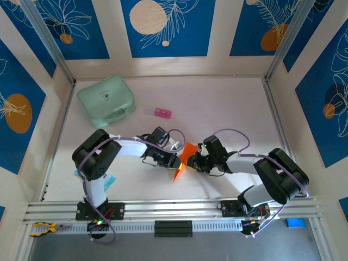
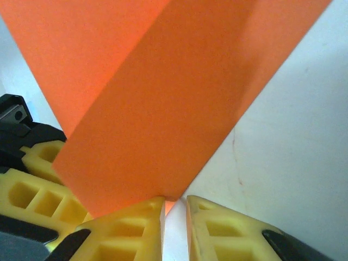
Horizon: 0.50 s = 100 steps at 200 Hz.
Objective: Fold a paper plane with a square sheet of paper (pick it up from the middle)
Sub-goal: Move a paper plane to the center of the table.
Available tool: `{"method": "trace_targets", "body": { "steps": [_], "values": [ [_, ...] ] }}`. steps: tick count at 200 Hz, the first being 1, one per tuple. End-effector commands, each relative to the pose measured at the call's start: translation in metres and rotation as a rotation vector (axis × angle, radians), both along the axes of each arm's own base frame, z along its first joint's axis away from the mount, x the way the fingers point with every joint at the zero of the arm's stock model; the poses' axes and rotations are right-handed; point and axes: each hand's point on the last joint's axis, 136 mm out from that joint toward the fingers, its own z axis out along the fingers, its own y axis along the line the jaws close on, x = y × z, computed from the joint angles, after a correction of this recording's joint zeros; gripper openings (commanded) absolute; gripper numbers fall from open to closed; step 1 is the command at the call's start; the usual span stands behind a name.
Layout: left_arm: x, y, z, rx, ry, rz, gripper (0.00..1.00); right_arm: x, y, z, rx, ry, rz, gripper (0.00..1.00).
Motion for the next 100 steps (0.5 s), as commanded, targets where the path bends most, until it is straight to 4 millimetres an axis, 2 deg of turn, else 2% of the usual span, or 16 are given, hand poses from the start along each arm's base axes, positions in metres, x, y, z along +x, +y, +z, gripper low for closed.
{"method": "trace_targets", "body": {
  "steps": [1, 27, 57, 82, 100],
  "values": [
    [0.003, -0.005, 0.016, -0.027, -0.052, -0.01, 0.09, 0.003, 0.005, 0.009, 0.018, -0.011, 0.011, 0.19],
    [0.019, 0.005, 0.028, 0.025, -0.169, 0.067, 0.02, 0.003, -0.002, 0.015, -0.012, -0.035, -0.01, 0.2],
    [0.048, 0.046, 0.031, 0.275, -0.342, 0.231, 0.01, 0.004, -0.011, 0.025, -0.05, -0.063, -0.029, 0.2],
    [0.061, 0.074, 0.034, 0.441, -0.44, 0.31, 0.0, 0.006, -0.013, 0.032, -0.055, -0.082, -0.038, 0.2],
    [0.064, 0.089, 0.03, 0.54, -0.458, 0.331, 0.0, 0.007, -0.012, 0.035, -0.055, -0.088, -0.038, 0.21]
  ]
}}
